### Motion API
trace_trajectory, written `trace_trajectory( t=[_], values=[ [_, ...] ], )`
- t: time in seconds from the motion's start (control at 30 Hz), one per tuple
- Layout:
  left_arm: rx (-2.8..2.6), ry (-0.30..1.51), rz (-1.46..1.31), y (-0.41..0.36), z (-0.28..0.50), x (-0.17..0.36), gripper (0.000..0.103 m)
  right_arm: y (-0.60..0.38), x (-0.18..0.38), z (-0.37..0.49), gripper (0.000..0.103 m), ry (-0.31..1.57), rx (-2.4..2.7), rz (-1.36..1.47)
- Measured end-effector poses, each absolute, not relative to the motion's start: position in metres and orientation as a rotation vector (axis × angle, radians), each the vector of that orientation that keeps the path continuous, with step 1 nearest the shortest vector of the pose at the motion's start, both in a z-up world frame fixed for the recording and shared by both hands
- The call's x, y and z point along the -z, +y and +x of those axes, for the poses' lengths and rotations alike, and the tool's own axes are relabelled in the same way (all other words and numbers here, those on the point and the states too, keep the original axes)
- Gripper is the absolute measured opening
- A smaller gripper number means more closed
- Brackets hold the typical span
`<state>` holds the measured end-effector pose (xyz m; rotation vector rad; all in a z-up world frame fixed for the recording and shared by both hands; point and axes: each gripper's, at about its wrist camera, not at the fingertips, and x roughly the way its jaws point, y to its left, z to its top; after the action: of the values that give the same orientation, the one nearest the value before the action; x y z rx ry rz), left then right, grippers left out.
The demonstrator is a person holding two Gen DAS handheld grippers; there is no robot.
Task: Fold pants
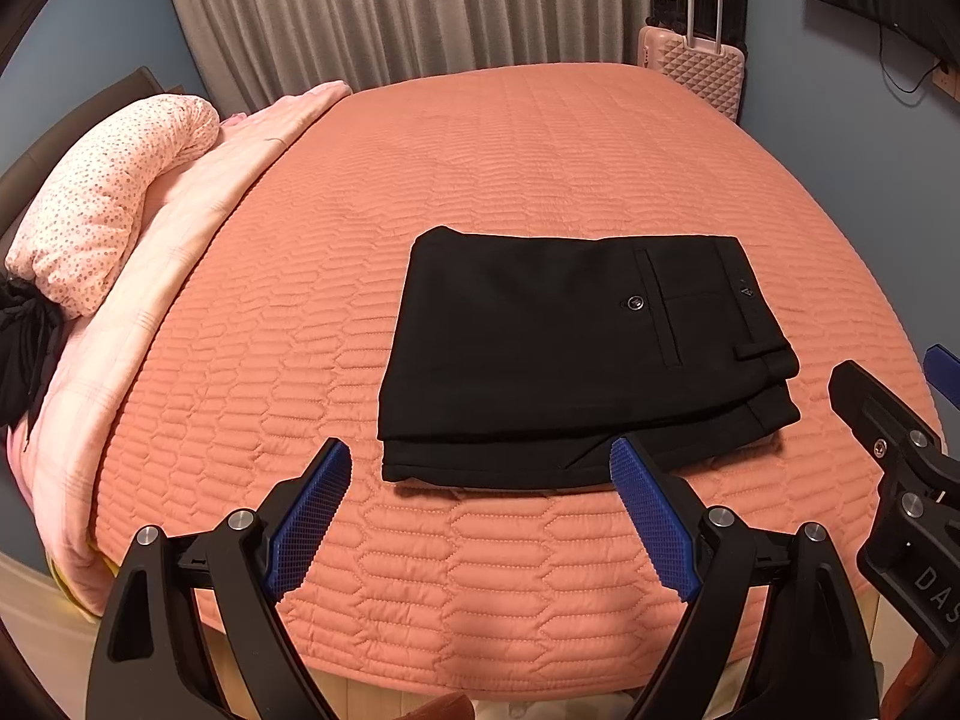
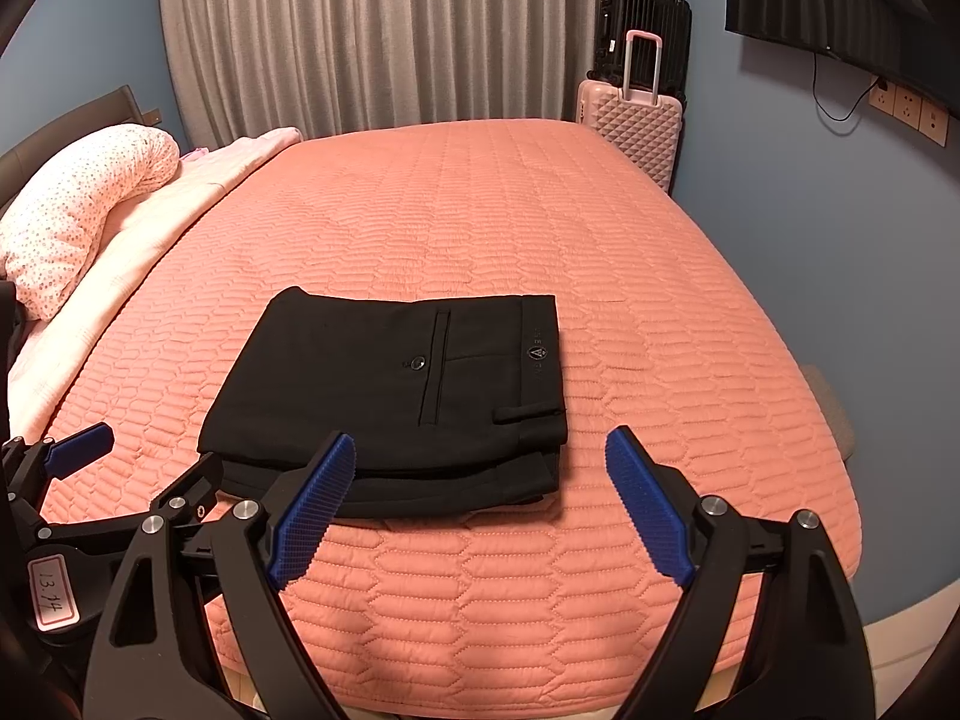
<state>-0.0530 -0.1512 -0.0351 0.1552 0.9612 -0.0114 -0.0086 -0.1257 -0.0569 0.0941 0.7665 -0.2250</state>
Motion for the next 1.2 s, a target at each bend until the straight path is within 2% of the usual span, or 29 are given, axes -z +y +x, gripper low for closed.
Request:
trace_trajectory(
  t=[1.2],
  values=[
    [0.005, 0.948, 0.186, -0.1563, -0.0511, 0.0408, 0.086, -0.1271, 0.0617, -0.0070, 0.084, 0.778, 0.231, 0.098]
  ],
)
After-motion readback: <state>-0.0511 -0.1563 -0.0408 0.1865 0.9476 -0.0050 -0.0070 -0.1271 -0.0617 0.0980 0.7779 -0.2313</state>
